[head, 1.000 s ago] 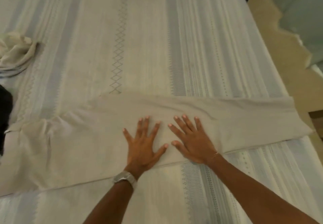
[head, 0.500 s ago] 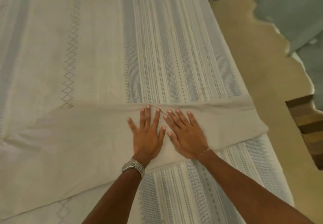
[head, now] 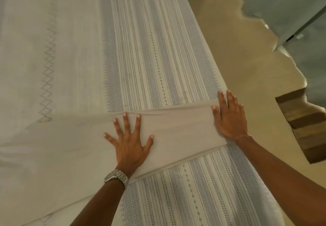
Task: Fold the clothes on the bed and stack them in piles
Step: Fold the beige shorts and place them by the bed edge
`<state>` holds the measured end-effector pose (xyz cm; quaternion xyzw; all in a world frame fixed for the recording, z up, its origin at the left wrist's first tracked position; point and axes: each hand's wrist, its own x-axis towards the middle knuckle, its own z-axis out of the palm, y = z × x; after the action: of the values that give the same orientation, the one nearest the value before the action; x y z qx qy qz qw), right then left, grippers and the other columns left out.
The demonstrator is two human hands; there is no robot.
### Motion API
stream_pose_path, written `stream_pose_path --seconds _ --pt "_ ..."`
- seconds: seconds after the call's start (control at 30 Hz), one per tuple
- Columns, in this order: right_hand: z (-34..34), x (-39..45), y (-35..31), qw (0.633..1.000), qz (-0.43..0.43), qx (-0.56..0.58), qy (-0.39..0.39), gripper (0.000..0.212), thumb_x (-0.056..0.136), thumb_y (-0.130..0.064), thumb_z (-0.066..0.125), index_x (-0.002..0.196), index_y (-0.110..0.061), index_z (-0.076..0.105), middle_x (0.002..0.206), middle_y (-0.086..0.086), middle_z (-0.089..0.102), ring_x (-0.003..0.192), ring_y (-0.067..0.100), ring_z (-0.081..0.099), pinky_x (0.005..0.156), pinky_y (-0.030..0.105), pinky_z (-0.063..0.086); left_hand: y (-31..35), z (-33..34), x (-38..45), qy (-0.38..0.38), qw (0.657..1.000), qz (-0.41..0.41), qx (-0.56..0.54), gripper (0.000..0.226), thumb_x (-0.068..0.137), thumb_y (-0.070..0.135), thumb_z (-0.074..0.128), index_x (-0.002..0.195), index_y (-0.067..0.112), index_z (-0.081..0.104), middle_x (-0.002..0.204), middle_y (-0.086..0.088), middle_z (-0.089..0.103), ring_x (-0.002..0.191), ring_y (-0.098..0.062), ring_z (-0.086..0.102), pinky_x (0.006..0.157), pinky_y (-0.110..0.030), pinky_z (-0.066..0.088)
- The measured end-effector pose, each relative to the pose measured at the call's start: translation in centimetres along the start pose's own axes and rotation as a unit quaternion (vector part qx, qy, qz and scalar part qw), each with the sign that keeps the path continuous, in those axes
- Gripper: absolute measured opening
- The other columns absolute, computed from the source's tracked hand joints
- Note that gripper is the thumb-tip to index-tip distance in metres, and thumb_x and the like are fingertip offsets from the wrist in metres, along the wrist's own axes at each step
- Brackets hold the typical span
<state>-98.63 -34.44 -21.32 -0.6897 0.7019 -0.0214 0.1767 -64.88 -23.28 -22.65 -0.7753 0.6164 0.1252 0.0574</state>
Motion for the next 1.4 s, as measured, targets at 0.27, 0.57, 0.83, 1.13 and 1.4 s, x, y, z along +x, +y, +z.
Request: stream_pose_path --seconds 0.27,0.57,0.83,1.13,1.4 --pt "-2.7 -0.9 1.4 0.987 0.127 0.063 0.07 0.075 0.084 -0.064 0.069 0.127 -0.005 0.055 0.126 0.018 0.055 0.118 0.036 0.049 0.093 0.043 0.046 11.9 0.5 -1.2 0.003 0.995 0.095 -0.014 0.096 0.091 0.08 0.02 0.163 0.018 0.005 0.167 -0.02 -0.011 0.15 -0.05 -0.015 0.108 -0.081 0.001" --pt "-5.3 0.8 1.7 0.963 0.166 0.158 -0.145 0.071 0.078 -0.063 0.078 0.115 -0.004 0.064 0.113 0.008 0.069 0.099 0.028 0.065 0.069 0.031 0.048 13.9 0.1 -0.5 -0.017 0.986 0.164 0.009 0.133 0.056 0.105 0.029 0.163 0.03 0.004 0.168 -0.011 -0.018 0.15 -0.047 -0.021 0.101 -0.085 -0.001" --pt "-7.4 -0.7 1.5 0.934 0.105 0.298 -0.166 0.045 0.085 -0.047 0.077 0.124 -0.025 0.068 0.116 -0.008 0.072 0.105 0.017 0.068 0.097 0.047 0.056 13.9 -0.4 -0.8 -0.049 0.984 0.172 0.006 0.142 0.05 0.111 0.024 0.163 0.028 0.0 0.167 -0.013 -0.021 0.149 -0.046 -0.024 0.103 -0.084 -0.003" --pt "-10.2 -7.4 -10.6 0.984 -0.088 0.152 -0.017 0.031 0.101 -0.038 0.051 0.129 -0.029 0.06 0.094 -0.002 0.072 0.083 0.023 0.068 0.07 0.037 0.056 12.0 -10.0 -0.9 -0.224 0.696 -0.017 -0.682 0.091 0.066 0.094 0.052 0.137 0.037 0.057 0.143 0.002 0.059 0.131 -0.018 0.055 0.112 -0.05 0.04" --pt "-3.5 -12.7 -22.1 0.912 -0.207 0.238 -0.262 0.021 0.096 -0.031 0.061 0.108 -0.014 0.064 0.099 0.001 0.063 0.085 0.015 0.062 0.076 0.034 0.054 0.6 -9.6 -2.0 -0.166 0.618 -0.237 -0.731 0.027 0.092 0.026 0.074 0.098 0.0 0.071 0.079 -0.015 0.073 0.068 -0.027 0.072 0.058 -0.033 0.056"
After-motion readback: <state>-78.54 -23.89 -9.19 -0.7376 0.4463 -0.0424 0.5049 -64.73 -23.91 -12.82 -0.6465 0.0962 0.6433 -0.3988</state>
